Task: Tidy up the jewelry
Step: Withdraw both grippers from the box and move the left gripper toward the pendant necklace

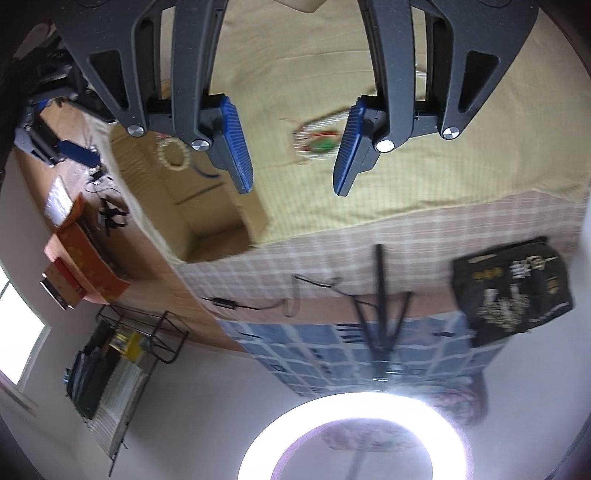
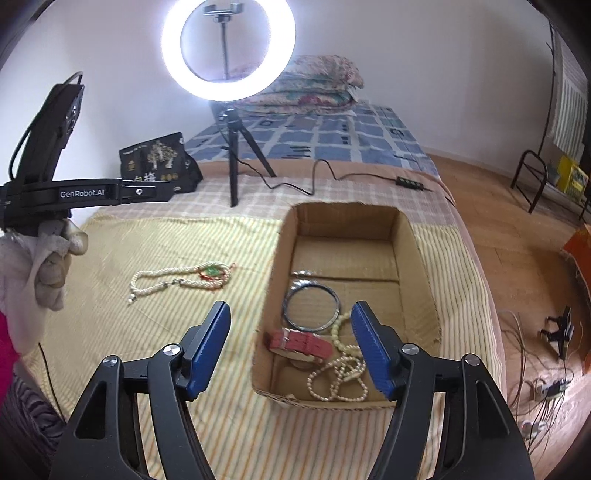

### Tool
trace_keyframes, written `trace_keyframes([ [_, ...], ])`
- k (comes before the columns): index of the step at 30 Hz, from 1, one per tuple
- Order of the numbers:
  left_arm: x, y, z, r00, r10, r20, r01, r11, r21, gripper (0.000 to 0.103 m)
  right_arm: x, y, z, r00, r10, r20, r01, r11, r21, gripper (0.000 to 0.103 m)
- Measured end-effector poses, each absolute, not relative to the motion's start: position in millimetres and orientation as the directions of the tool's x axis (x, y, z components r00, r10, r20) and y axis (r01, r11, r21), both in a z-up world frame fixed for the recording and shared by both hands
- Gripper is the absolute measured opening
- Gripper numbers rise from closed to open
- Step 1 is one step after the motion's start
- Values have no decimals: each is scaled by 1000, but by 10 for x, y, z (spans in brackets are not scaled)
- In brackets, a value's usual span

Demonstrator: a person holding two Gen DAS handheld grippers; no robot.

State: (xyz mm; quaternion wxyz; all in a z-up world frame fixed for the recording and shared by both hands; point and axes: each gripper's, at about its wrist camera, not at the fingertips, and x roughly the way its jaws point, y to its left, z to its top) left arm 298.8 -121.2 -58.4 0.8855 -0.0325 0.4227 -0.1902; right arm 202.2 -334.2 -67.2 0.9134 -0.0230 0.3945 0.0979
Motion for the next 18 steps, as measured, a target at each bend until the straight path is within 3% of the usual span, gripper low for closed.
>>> trace_keyframes([
  [10,3030,-467,-733,569,-265,-778,207,962,-177,46,2117,-3065,-702,669,186,-720,-244,970,24,75],
  [18,3036,-79,-917,531,-270,-803,177,962,-207,46,2149,-2925,-699,681,217,-700,-258,965,48,75],
])
